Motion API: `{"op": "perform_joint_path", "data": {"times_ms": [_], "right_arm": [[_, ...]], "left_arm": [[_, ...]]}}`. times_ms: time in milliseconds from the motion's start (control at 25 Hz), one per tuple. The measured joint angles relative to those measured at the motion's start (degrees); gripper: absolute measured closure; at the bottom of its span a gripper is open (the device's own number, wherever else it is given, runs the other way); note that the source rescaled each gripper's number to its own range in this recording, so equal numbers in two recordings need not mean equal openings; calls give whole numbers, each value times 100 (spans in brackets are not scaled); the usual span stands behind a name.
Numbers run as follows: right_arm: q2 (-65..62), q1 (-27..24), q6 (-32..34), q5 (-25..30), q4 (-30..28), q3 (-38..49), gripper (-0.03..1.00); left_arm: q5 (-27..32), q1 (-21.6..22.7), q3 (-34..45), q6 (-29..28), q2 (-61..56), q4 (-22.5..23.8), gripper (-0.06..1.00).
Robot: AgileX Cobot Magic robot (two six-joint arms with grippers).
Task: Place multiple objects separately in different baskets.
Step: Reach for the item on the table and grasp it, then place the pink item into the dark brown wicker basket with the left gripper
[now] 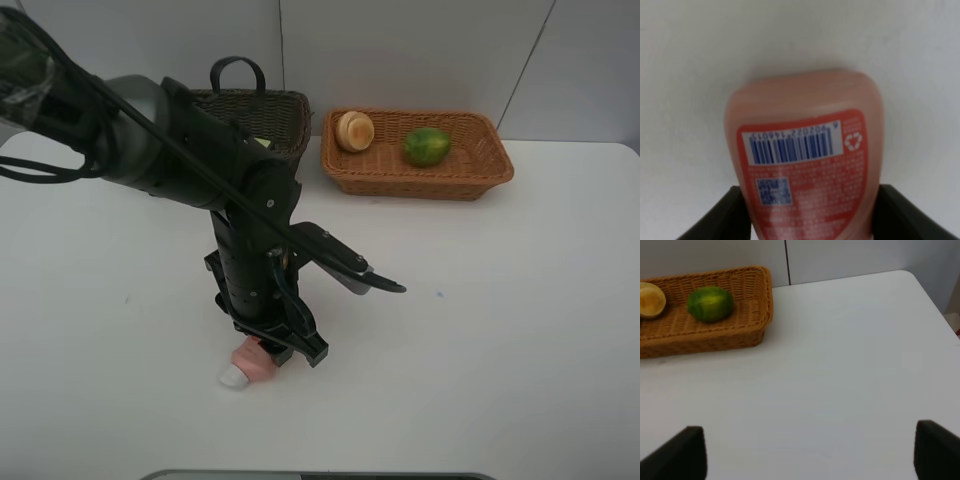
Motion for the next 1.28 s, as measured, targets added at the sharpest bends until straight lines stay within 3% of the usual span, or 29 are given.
{"op": "perform_joint_path", "data": {"times_ms": [880,1280], "right_arm": [[0,0,0,0,0,0,22],[0,0,0,0,5,0,22]], "left_arm": [[138,32,0,0,-376,87,35],[297,822,0,261,-1419,544,35]]}}
